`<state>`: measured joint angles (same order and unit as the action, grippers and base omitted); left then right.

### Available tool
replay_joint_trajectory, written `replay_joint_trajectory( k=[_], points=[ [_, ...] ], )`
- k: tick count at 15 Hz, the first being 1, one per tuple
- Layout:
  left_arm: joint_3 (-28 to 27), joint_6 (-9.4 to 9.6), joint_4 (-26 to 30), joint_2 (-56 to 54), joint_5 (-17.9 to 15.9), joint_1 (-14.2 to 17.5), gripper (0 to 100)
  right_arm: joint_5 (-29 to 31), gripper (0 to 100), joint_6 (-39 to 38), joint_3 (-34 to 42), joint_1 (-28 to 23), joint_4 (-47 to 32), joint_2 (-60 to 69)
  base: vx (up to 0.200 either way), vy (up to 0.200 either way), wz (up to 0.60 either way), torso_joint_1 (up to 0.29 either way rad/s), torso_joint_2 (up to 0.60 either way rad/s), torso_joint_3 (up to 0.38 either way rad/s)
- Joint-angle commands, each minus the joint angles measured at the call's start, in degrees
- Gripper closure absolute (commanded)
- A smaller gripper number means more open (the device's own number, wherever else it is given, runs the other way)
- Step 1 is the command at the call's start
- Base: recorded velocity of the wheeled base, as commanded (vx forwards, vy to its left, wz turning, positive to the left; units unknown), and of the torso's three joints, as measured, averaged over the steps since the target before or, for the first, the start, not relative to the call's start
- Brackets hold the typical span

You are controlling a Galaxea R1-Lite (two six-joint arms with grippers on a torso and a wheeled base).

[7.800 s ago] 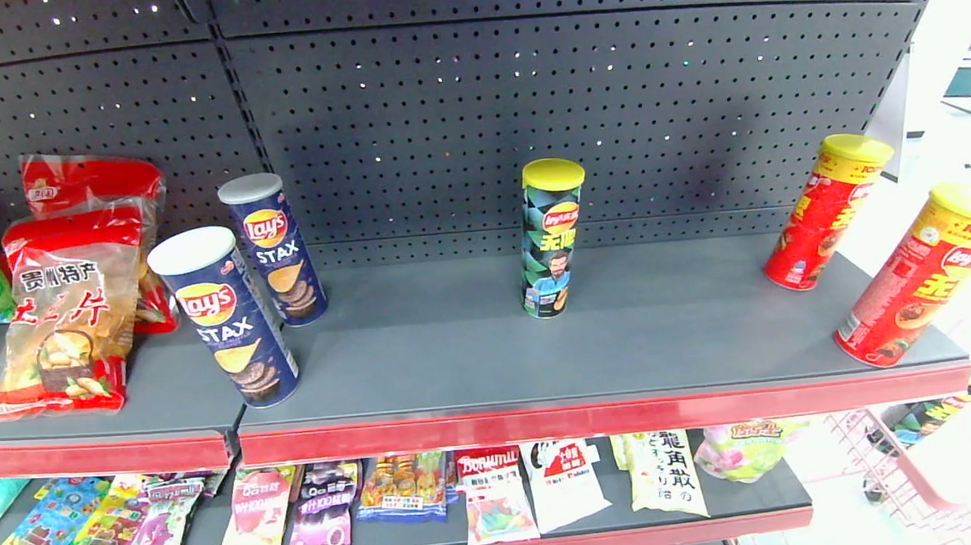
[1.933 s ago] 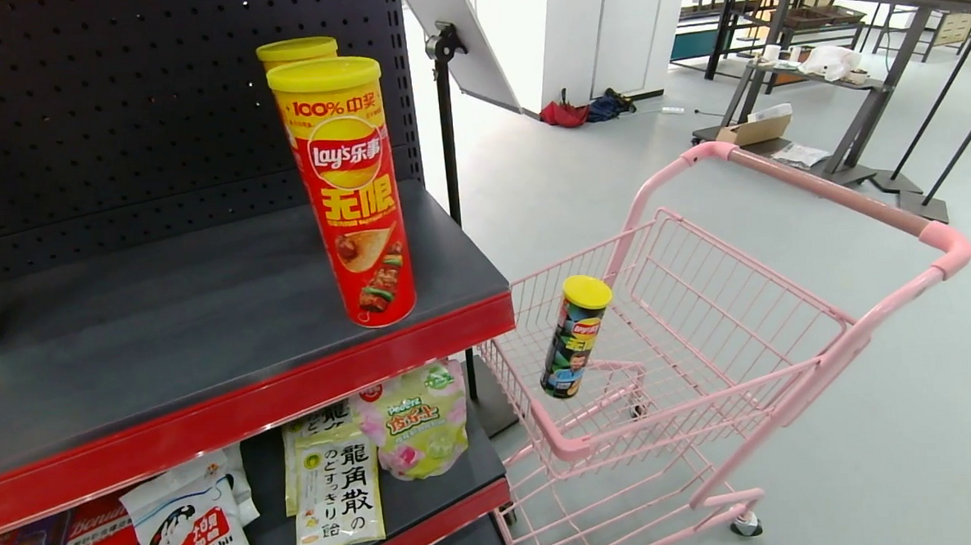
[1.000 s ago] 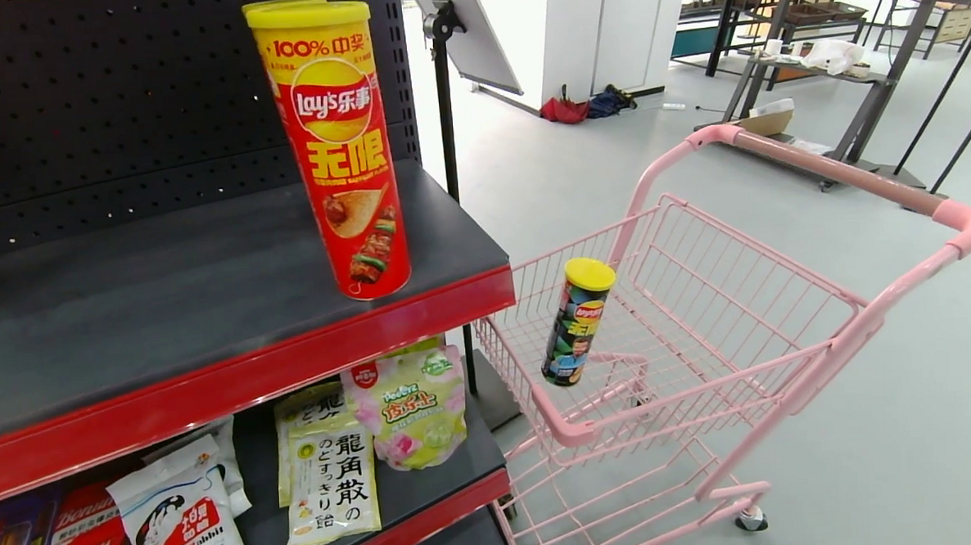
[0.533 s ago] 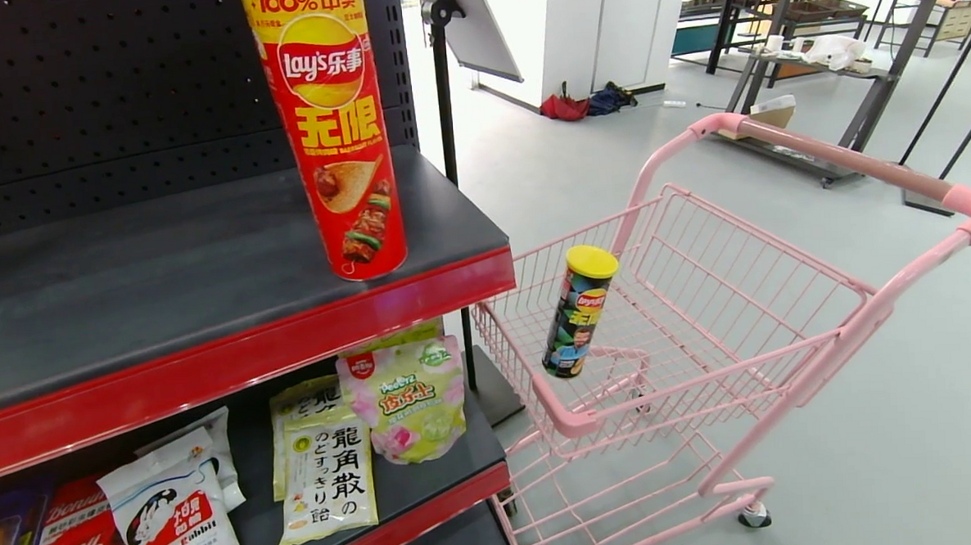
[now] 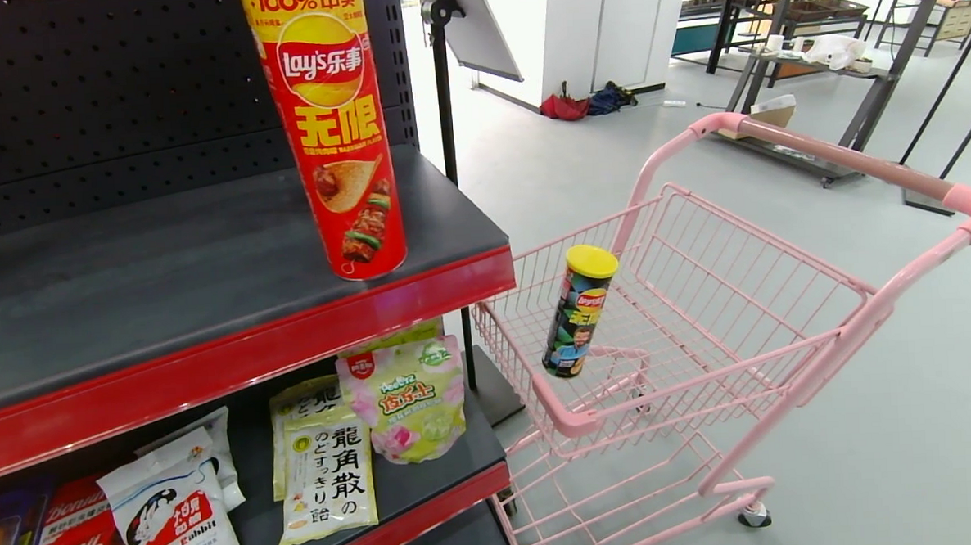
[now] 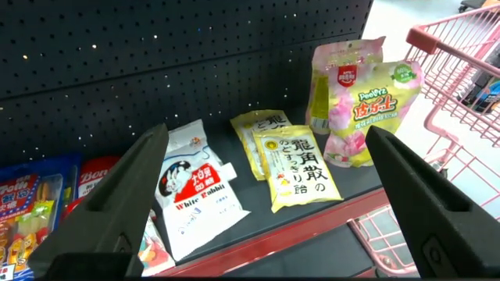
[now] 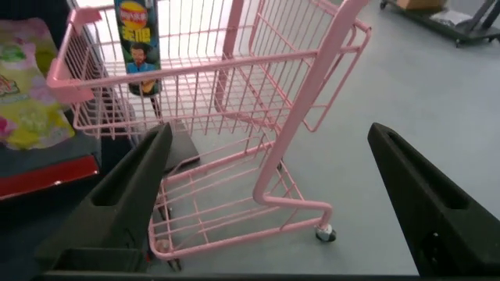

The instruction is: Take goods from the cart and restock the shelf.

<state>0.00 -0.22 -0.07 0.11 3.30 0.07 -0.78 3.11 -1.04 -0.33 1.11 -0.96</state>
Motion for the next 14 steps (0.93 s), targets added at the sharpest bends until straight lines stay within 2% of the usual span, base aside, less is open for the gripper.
replay_joint_trajectory(
  k=[1,2,3,5,6,7,8,10,11,14],
  points=[
    [0.0,-0.04,0.0,0.0,0.0,0.0,0,-0.7,0,-7.4,-20.5,1.2,2.7,-21.5,0.0,0.0,0.0,0.0,0.0,0.0],
    [0.0,-0.04,0.0,0.0,0.0,0.0,0,-3.0,0,-13.4,-29.7,3.1,3.7,-31.1,0.0,0.0,0.0,0.0,0.0,0.0],
    [0.0,-0.04,0.0,0.0,0.0,0.0,0,-7.2,0,-12.0,-36.1,6.2,3.9,-38.5,0.0,0.0,0.0,0.0,0.0,0.0],
    [0.0,-0.04,0.0,0.0,0.0,0.0,0,-7.8,0,-9.7,-36.5,8.1,5.8,-49.5,0.0,0.0,0.0,0.0,0.0,0.0],
    [0.0,-0.04,0.0,0.0,0.0,0.0,0,-8.1,0,-14.2,-37.2,8.5,19.1,-65.5,0.0,0.0,0.0,0.0,0.0,0.0],
    [0.0,-0.04,0.0,0.0,0.0,0.0,0,-8.9,0,-18.1,-37.6,8.7,32.8,-76.2,0.0,0.0,0.0,0.0,0.0,0.0],
    [0.0,-0.04,0.0,0.0,0.0,0.0,0,-11.7,0,-18.6,-37.4,8.5,40.5,-83.9,0.0,0.0,0.0,0.0,0.0,0.0],
    [0.0,-0.04,0.0,0.0,0.0,0.0,0,-16.5,0,-16.6,-37.8,8.5,44.0,-92.6,0.0,0.0,0.0,0.0,0.0,0.0],
    [0.0,-0.04,0.0,0.0,0.0,0.0,0,-17.5,0,-14.1,-39.3,9.4,44.2,-98.3,0.0,0.0,0.0,0.0,0.0,0.0],
    [0.0,-0.04,0.0,0.0,0.0,0.0,0,-18.4,0,-13.5,-41.7,13.2,44.2,-103.8,0.0,0.0,0.0,0.0,0.0,0.0]
  ],
)
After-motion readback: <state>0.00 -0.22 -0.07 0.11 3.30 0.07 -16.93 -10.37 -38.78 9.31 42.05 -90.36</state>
